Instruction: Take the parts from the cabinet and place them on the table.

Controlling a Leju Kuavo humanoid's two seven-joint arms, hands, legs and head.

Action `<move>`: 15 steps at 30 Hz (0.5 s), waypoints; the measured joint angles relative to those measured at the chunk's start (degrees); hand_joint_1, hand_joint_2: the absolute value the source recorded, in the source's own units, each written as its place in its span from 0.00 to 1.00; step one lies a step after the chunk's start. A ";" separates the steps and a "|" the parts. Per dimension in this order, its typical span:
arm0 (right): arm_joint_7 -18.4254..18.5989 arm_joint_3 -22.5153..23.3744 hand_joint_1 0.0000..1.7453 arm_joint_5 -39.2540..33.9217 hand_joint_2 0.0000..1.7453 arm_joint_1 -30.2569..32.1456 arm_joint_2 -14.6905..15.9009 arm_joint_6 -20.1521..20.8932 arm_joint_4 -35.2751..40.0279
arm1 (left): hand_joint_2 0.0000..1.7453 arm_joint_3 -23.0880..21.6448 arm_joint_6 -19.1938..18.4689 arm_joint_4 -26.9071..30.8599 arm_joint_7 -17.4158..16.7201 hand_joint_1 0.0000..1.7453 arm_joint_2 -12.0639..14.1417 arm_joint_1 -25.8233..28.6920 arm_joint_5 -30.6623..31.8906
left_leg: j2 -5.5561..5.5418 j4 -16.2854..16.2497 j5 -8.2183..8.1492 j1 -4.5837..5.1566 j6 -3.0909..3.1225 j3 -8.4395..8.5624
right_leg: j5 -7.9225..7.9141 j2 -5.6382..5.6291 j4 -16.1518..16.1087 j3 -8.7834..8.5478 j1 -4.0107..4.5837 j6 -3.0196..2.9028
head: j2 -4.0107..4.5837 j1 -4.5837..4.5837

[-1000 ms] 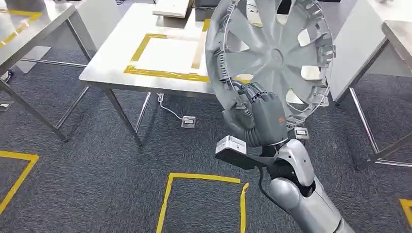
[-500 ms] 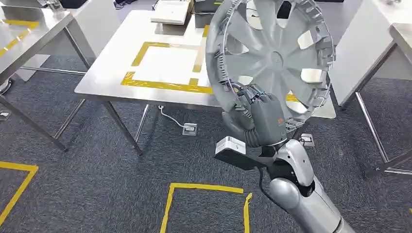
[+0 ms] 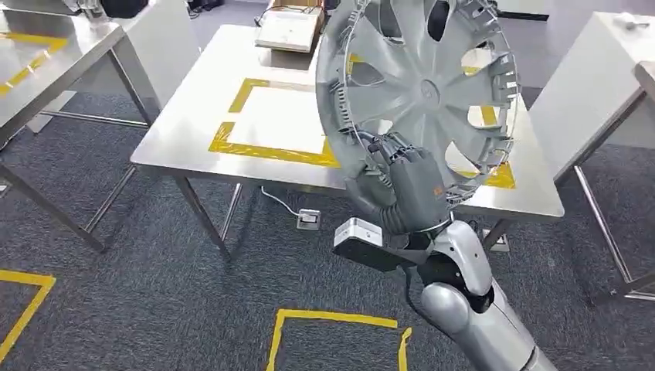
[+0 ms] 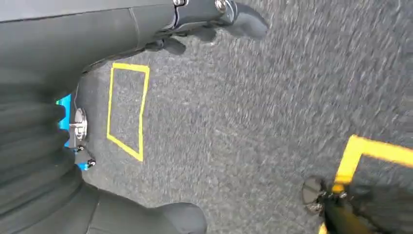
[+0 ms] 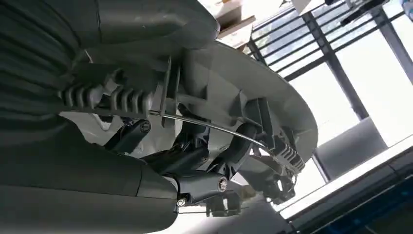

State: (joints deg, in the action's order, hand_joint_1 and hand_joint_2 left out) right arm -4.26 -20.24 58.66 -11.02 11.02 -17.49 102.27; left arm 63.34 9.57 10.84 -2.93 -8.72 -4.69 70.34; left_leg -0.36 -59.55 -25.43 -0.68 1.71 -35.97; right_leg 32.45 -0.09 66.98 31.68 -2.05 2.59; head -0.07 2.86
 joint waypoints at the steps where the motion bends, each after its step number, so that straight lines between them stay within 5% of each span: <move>1: 0.00 0.00 1.00 0.09 1.00 0.02 0.00 0.09 -0.02 | 1.00 0.00 0.00 0.00 -0.02 0.00 0.02 -0.09 0.00 | -0.13 0.00 -0.42 0.11 0.20 0.34 | 1.53 -0.03 3.82 2.81 0.23 -0.04 | 0.00 0.17; 3: 0.04 0.00 1.00 0.15 1.00 0.06 -0.02 0.31 -0.02 | 1.00 0.00 0.00 0.00 0.00 0.00 0.00 -0.08 0.09 | -0.42 0.00 -1.46 0.53 0.54 1.35 | 5.77 -0.04 8.40 7.36 0.66 -0.26 | 0.00 0.24; 4: 0.20 0.00 1.00 0.15 1.00 0.12 -0.02 0.53 -0.09 | 1.00 0.00 0.00 0.00 0.00 0.00 0.00 -0.03 0.13 | -0.59 0.00 -2.10 0.80 0.64 2.17 | 6.00 -0.04 7.82 8.33 0.82 -0.38 | 0.00 0.26; 6: 0.22 0.00 1.00 0.15 1.00 0.11 -0.02 0.94 -0.15 | 1.00 0.00 0.00 0.00 0.00 0.00 -0.04 0.05 0.13 | -0.83 0.00 -3.38 1.31 0.66 3.95 | 1.56 -0.04 1.55 7.52 1.31 -1.30 | 0.00 0.30; 8: 0.20 0.02 1.00 0.04 1.00 -0.01 -0.02 1.09 -0.26 | 1.00 0.00 0.00 -0.09 0.04 0.00 -0.22 0.22 0.15 | -0.90 0.00 -4.59 1.48 0.61 4.93 | -7.82 -0.04 -6.77 6.26 2.26 -2.84 | 0.00 0.31; 9: 0.24 0.11 1.00 -0.09 1.00 -0.15 -0.02 1.14 -0.42 | 1.00 0.00 0.00 -0.09 0.04 0.00 -0.22 0.05 0.17 | -1.28 -0.32 -5.16 1.73 0.19 5.47 | -6.76 -0.40 -6.88 6.17 2.61 -2.90 | 0.00 0.22; 12: 0.37 0.18 1.00 -0.87 1.00 -0.79 -0.02 2.23 -1.09 | 1.00 0.00 -0.02 -0.04 0.07 0.00 -0.22 -0.12 0.20 | -1.04 -0.52 -5.16 1.69 -0.71 6.22 | -7.03 -0.35 -7.56 4.91 2.57 -3.45 | 0.00 0.20; 14: 0.33 0.20 1.00 -1.66 1.00 -1.95 0.00 2.91 -1.99 | 1.00 0.00 -0.09 -0.04 0.11 0.00 -0.20 -0.18 0.31 | -0.68 -3.85 -4.73 1.88 -1.21 4.47 | -6.88 -0.33 -8.37 3.30 1.87 -3.87 | 0.00 0.15; 15: 0.33 0.26 1.00 -1.99 1.00 -2.94 0.00 3.28 -2.57 | 1.00 0.00 -0.13 -0.04 0.15 0.00 -0.24 -0.29 0.43 | -0.50 -7.74 -4.94 1.69 -1.51 1.97 | -6.58 -0.31 -8.53 2.89 1.79 -4.18 | 0.00 -0.15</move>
State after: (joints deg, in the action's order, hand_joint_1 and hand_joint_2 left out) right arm -3.93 -19.98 56.68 -13.96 11.02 -14.21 99.70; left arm 63.34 9.44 10.80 -2.78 -8.96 -4.98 70.77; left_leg -0.86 -67.29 -30.37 1.01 0.20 -34.00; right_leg 25.87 -0.40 58.45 34.58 -0.26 -1.60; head -0.07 2.71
